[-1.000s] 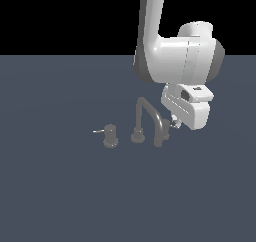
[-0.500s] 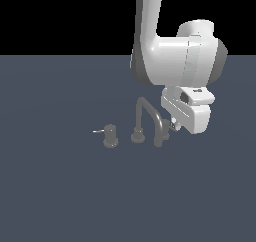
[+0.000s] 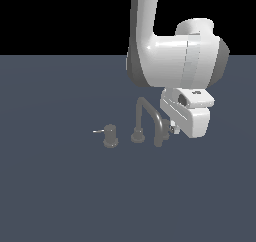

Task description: Turn on the faucet by rotating a designated handle.

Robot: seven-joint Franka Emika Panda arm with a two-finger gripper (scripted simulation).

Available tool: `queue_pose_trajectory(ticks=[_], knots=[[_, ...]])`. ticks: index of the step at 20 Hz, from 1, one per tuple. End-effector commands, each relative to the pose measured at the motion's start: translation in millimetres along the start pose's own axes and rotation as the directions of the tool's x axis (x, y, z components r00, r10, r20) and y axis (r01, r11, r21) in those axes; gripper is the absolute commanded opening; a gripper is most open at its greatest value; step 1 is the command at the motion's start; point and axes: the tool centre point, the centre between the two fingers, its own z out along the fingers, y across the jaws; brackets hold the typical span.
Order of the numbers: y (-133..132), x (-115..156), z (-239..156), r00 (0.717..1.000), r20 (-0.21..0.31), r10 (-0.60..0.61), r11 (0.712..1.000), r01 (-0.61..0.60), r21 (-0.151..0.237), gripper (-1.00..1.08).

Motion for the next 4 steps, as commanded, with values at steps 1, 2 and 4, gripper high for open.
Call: queue_pose_trajectory(ticks=[1,2,4], knots=[[-5,-31,2,0.999,0.013,-0.031,0.999,0.031,-0.008,-1.0],[-5,-38,3,0.999,0.015,-0.032,0.999,0.033,-0.01,-1.0],[-6,-44,3,0.999,0.017,-0.034,0.999,0.034,-0.012,-1.0]])
